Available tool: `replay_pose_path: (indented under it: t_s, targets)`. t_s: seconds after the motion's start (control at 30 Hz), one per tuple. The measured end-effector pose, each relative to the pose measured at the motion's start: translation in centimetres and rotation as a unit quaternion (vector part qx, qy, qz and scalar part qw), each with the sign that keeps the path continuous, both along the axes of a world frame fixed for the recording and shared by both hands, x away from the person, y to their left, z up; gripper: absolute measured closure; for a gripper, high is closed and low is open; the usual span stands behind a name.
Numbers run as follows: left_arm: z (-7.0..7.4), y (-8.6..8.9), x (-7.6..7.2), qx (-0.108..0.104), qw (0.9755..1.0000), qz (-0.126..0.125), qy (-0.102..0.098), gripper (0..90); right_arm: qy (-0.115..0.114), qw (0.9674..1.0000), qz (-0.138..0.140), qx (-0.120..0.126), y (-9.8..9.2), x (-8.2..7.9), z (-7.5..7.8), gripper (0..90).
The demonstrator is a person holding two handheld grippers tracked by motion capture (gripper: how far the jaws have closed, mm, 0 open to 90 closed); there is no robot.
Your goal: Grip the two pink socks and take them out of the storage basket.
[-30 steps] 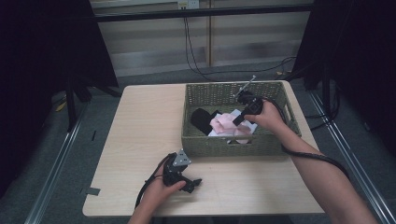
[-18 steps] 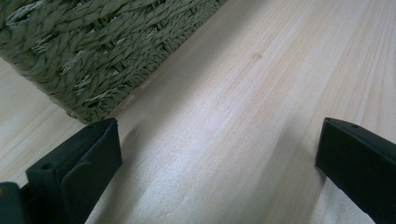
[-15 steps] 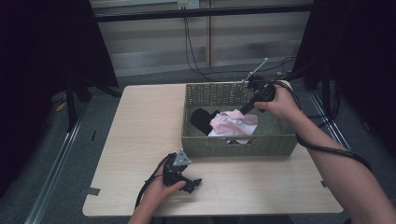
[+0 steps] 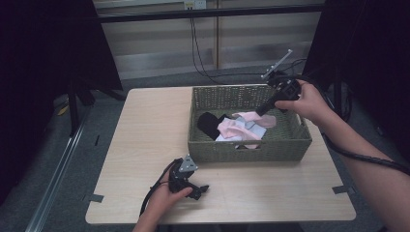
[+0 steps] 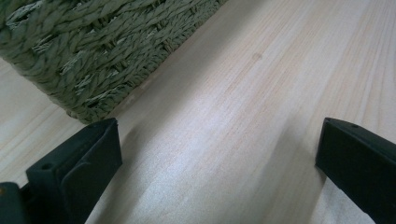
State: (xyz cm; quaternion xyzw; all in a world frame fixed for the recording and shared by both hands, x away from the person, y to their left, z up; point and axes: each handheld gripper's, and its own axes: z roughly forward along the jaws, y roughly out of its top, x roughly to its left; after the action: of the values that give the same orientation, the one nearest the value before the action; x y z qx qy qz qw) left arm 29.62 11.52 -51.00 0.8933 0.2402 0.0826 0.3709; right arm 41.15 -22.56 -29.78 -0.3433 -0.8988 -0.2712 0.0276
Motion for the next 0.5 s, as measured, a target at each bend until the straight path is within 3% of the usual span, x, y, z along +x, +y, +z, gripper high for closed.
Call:
replay_pose_path:
  t_s: [0.5]
  targets:
    - [0.0,0.0,0.0,0.000,1.0000,0.000,0.000,0.0,-0.014,0.9992,0.037,-0.002,0.0,-3.0,2.1,88.4]
